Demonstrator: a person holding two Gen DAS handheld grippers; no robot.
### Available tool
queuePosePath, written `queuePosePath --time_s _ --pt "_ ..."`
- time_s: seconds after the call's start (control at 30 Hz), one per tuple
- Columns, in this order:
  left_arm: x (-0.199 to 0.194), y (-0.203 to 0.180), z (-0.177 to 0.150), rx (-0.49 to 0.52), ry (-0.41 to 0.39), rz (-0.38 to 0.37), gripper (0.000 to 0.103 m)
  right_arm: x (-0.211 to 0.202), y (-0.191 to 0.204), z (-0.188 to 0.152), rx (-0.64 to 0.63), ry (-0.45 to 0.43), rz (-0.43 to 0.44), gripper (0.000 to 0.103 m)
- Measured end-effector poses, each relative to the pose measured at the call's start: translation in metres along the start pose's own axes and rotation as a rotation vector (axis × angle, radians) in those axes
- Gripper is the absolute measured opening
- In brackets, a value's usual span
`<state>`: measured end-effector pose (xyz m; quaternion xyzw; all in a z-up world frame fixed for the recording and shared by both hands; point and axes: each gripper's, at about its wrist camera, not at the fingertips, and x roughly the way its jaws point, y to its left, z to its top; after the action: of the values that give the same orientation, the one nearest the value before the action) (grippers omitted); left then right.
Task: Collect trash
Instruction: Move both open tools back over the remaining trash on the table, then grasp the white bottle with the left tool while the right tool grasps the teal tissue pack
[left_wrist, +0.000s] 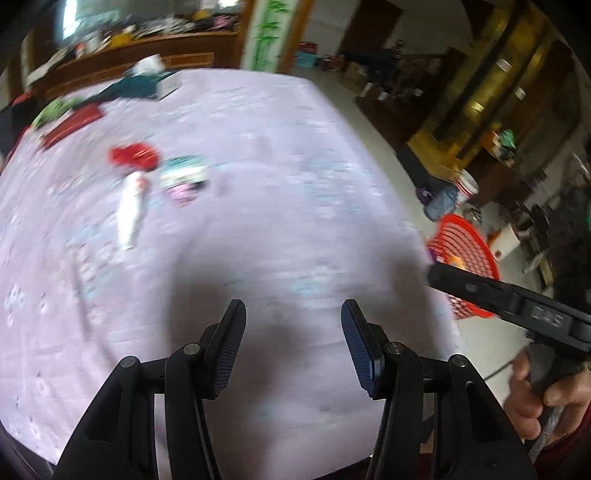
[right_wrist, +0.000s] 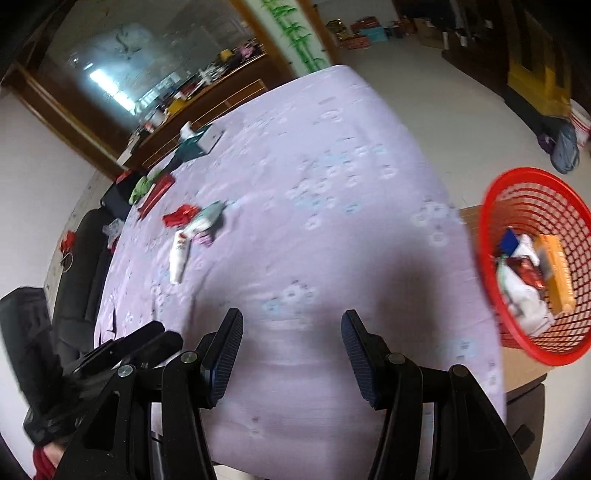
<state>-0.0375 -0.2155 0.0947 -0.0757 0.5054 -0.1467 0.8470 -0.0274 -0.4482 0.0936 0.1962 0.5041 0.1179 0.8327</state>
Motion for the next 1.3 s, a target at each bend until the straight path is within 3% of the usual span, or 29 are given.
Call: queuePosePath --time_s 0.17,0.4,0.63,0.73,0.8,1.03,1.3 --pt "0.001 0.067 0.017 -0.078 -0.001 0.063 0.052 0.016 0.024 -0.003 -0.026 0.026 -0.025 0.059" --pt "0.032 0.138 0.062 -0.172 0.013 0.076 0.052 0.028 0.041 0.002 -0.026 0.054 -0.052 0.059" --pt "0.087 0.155 0.091 -0.160 0.081 0.085 0.044 0.036 0.050 0.028 0.005 0.058 -0.046 0.059" --pt "0.101 0.158 0.097 -0.160 0.092 0.079 0.030 0.041 0.059 0.040 -0.010 0.060 -0.048 0.059" --pt "0.102 0.161 0.099 -0.156 0.082 0.074 0.028 0.046 0.067 0.049 -0.016 0.066 -0.038 0.059" --pt "0.078 0.161 0.078 -0.115 0.054 0.040 0.028 0.093 0.100 0.081 -0.047 0.120 0.007 0.064" --pt "0.024 0.174 0.028 -0.113 0.005 0.044 0.028 0.190 0.145 0.125 -0.126 0.212 -0.029 0.066"
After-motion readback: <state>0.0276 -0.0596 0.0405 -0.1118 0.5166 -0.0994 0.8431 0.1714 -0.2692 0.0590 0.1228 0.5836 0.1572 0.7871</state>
